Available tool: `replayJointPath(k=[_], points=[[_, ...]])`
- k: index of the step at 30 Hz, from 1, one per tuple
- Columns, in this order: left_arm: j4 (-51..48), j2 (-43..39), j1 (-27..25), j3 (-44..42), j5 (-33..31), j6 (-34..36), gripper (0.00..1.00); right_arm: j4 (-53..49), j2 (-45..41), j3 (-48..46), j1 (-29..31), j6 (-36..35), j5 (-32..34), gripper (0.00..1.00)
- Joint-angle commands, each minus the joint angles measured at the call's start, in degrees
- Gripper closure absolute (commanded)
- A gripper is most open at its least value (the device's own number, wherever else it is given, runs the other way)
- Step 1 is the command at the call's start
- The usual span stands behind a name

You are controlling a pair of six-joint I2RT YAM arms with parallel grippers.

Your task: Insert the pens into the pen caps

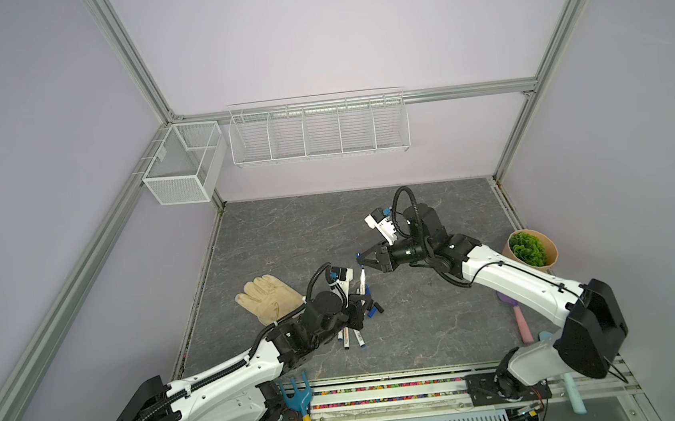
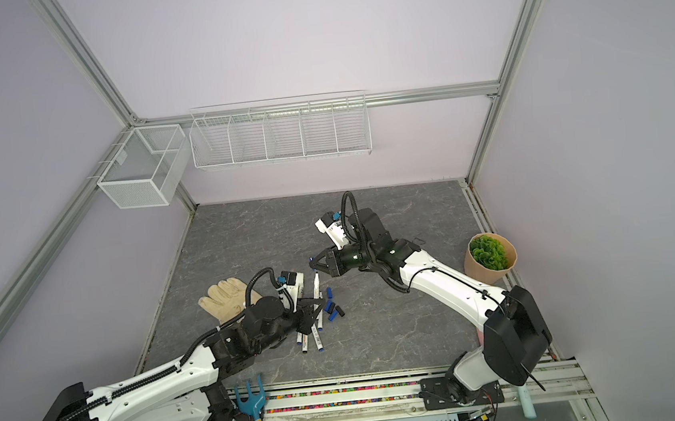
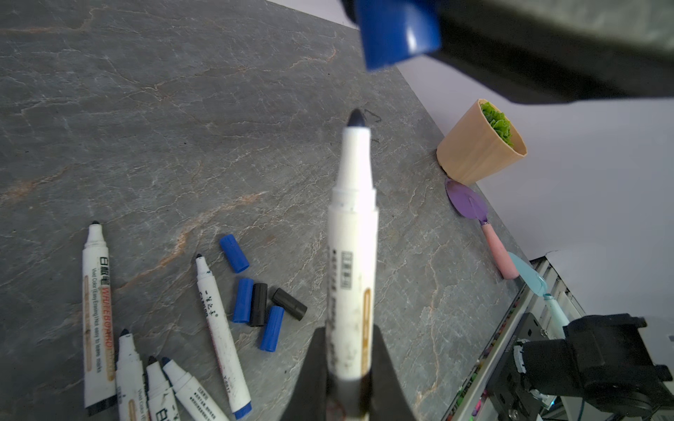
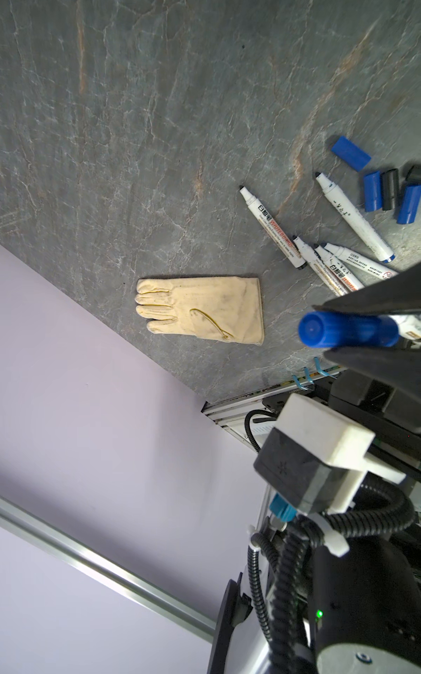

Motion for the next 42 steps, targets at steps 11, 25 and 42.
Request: replayJointPath(k=[11,25,42], points=[[3.38,0.13,-0.23,1.16,-0.32,1.4,1.0,-3.09,-0.13,-0.38,0.32,-2.75,0.28,0.93],[3.72,0.39,-0.28,1.18,0.05,1.61,1.0,-1.35,0.65,0.06,0.07,-1.77,0.98,0.93],[4.07,0.16,-0.3,0.63,-0.22,1.4,1.0,-3.37,1.12,1.47,-0.58,-3.66,2.07,0.93]])
